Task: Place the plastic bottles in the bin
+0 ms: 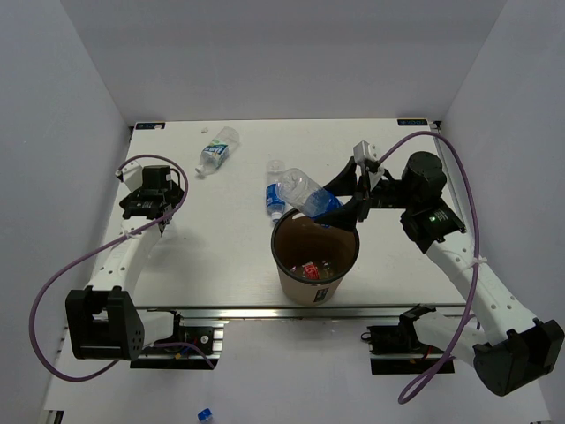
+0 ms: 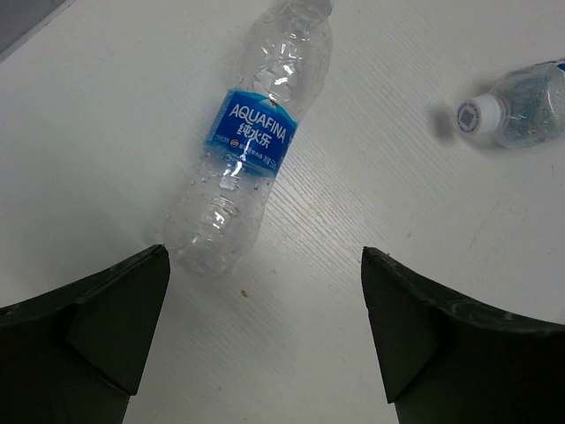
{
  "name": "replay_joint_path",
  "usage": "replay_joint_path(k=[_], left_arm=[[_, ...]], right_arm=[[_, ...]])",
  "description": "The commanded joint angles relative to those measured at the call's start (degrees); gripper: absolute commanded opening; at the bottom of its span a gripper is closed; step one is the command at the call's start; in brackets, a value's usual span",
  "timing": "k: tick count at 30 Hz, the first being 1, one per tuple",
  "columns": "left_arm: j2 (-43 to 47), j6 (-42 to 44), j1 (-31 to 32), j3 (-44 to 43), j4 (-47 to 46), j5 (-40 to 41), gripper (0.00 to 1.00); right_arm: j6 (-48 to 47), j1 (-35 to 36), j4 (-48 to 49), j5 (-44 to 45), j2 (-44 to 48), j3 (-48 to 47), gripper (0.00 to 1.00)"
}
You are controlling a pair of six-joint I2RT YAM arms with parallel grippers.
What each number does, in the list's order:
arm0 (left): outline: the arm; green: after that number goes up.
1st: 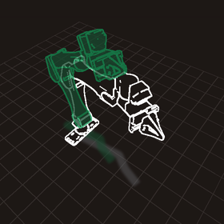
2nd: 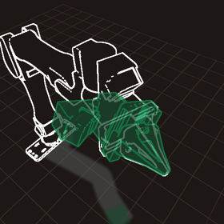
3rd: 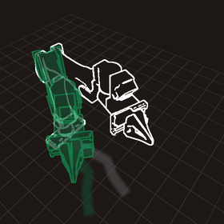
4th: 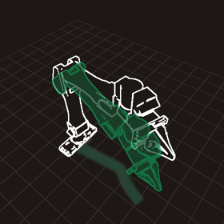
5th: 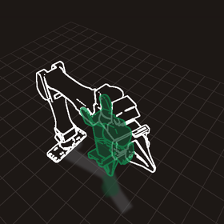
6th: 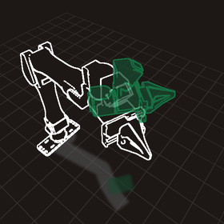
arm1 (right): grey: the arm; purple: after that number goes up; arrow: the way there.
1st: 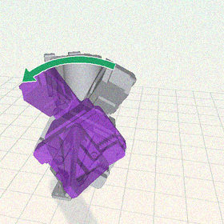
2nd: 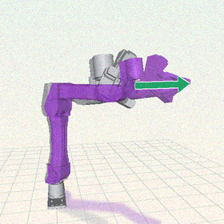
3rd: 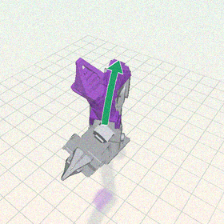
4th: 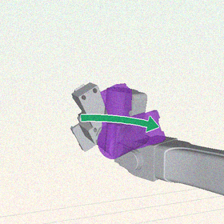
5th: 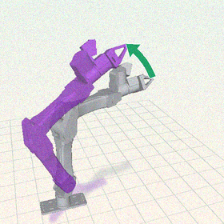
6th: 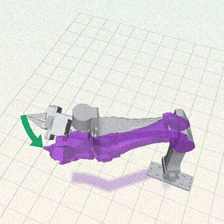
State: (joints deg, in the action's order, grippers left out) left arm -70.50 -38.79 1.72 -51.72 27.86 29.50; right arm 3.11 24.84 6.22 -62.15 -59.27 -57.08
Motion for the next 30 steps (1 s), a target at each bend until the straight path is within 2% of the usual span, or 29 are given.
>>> replay_joint_path(k=[1, 10, 17, 21, 23, 26, 30], left_arm=[[2.03, 0.11, -0.22, -1.1, -0.52, 0.65, 0.98], [1.42, 0.64, -0.22, -1.36, -1.58, -0.4, 0.98], [1.51, 0.55, -0.22, -1.1, -1.66, 0.12, 0.98], [1.15, 0.03, -0.31, -1.62, -0.88, 1.44, 0.98], [1.15, -0.06, -0.4, -1.71, -0.96, 0.04, 0.98], [1.86, -0.24, -0.57, -1.45, -1.23, -0.06, 0.98], [2.03, -1.29, -1.19, -2.15, 0.35, 1.09, 0.98]], right_arm=[[1.46, 0.21, 2.66, -1.66, -0.15, -3.21, 0.34], [1.1, 0.12, 2.92, -3.06, 0.11, -1.98, 0.38], [-2.23, 1.35, 2.66, -11.5, 0.03, -0.4, 0.46], [-5.83, 2.23, -0.58, -12.29, 0.99, 0.48, 0.57], [-6.8, 2.67, -0.77, -13.25, 1.34, 1.53, 0.66], [-10.93, 3.02, -2.61, -15.54, 2.05, 2.41, 0.89], [-10.59, 3.11, -2.35, -10.63, 3.28, 1.63, 0.89]])
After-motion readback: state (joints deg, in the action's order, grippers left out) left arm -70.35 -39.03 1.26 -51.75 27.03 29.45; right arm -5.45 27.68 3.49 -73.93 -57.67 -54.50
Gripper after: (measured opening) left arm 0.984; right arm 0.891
